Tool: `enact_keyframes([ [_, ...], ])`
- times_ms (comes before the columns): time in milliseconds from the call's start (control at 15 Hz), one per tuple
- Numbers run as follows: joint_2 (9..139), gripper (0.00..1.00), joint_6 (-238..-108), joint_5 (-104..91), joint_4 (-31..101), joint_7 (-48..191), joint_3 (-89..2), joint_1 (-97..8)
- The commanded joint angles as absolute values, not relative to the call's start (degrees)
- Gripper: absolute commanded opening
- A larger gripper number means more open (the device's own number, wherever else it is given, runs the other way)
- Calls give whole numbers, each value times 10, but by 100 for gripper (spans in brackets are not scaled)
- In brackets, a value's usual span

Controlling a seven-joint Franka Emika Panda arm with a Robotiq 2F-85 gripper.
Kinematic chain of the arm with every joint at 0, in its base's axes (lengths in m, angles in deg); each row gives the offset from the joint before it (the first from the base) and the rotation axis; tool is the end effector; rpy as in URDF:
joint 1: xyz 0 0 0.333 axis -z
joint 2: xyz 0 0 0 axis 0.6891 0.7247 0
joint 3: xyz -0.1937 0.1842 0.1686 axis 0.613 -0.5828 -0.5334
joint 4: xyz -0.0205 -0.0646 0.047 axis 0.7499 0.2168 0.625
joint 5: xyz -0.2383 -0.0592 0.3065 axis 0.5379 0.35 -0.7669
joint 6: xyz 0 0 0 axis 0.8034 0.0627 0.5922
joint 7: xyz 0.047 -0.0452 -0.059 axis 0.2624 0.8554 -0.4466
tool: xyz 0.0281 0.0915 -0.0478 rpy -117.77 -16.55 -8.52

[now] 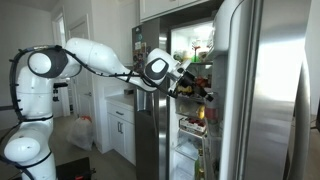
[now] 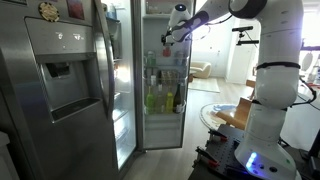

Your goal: Remove the pink can from the fridge and put it on the glass table

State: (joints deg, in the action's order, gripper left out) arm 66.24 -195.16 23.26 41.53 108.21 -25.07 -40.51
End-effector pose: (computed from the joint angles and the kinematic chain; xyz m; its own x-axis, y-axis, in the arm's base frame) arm 0.6050 -0.2478 0.5916 0.4494 -0.3587 0.8181 -0.6624 -0.7483 0.0358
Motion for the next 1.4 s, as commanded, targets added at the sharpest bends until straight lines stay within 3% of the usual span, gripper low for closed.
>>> enact_keyframes([
  [0,585,45,-1952,279,484,1121,-247,-419],
  [1000,383,45,-1891,362,675,1225,-264,-389],
  [1067,380,45,-1894,338,687,1211,-314,-326],
  [1333,356,45,-1890,333,722,1218,-348,-258],
])
